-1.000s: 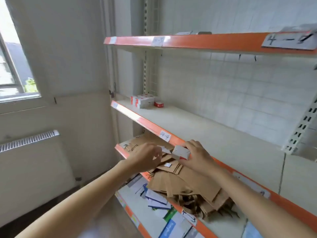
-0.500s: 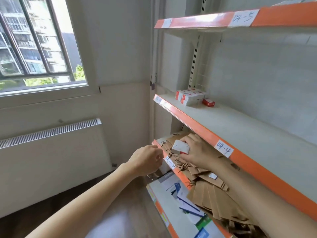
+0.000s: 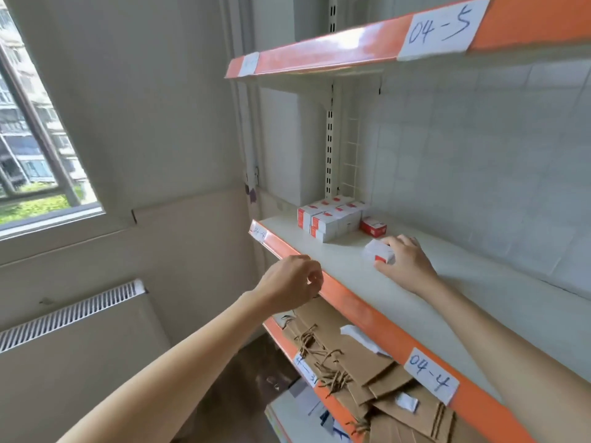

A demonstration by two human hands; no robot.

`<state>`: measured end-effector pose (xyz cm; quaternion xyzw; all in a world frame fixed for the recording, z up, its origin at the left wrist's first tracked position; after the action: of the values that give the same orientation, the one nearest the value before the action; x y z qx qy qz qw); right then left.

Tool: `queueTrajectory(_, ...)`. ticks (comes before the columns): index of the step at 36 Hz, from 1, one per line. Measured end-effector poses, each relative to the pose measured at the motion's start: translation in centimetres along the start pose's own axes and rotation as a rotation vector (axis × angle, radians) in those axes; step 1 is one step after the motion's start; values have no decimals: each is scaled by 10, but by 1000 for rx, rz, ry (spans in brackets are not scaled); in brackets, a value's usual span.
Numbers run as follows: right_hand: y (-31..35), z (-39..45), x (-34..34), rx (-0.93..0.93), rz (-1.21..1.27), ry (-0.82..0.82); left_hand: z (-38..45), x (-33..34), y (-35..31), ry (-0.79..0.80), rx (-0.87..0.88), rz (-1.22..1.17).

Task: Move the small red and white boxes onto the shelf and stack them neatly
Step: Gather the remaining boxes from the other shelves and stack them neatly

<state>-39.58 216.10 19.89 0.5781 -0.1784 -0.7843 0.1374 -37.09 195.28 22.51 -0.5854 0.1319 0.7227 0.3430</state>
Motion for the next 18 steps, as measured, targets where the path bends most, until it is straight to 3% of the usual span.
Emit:
queueTrajectory(4,-35,-3,22,96,95,102,26,29,-9,65,80,-61)
queueTrajectory(9,-42,-7,21,64,207,246,70,48,-11,69,125,-185)
queueTrajectory(12,-54,-10,22,205,491,337,97,65,-19,137,197,-251)
queueTrajectory(18,-88,-6,11,448,819,21,135,100,-28,294,289,-433)
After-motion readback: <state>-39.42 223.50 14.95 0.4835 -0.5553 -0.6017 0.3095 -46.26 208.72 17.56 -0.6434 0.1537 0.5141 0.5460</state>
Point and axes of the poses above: each hand's wrist, its own z-axis towards the middle knuckle, its own x-axis out of the palm, y = z × x, the point moved 8 cm from there along z, towards the middle knuckle, and after that the axes turned 2 degrees about y, right-handed, at the moved point
